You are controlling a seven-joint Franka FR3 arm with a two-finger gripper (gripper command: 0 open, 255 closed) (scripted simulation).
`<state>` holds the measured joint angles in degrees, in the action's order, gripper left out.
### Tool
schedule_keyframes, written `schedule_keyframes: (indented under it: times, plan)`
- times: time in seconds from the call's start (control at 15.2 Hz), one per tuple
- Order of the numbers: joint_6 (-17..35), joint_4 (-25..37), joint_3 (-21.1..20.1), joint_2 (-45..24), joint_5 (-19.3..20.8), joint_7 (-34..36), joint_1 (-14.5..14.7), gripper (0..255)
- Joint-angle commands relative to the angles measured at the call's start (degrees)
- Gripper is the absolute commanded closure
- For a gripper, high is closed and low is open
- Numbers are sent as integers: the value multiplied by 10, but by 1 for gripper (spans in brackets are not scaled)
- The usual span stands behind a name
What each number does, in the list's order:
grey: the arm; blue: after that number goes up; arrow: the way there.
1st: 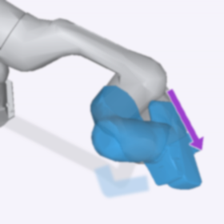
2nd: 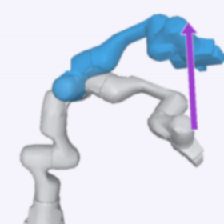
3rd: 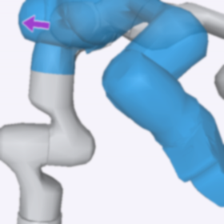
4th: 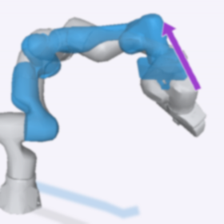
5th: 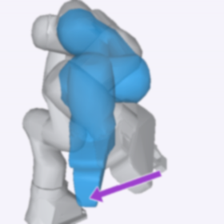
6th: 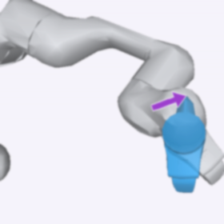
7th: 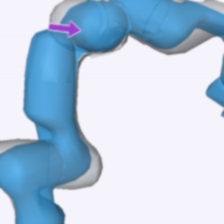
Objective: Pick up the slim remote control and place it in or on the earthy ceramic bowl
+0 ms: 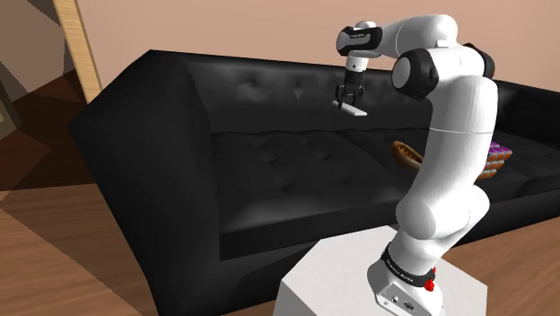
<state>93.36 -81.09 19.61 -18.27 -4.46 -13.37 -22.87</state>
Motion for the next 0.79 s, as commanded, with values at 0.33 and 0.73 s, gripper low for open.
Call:
schedule_keyframes:
  times: [0.33,0.73]
  plan:
    - [46,-157,28,119,40,-50,-19,255]
    - [65,-244,56,194,74,-98,-45,255]
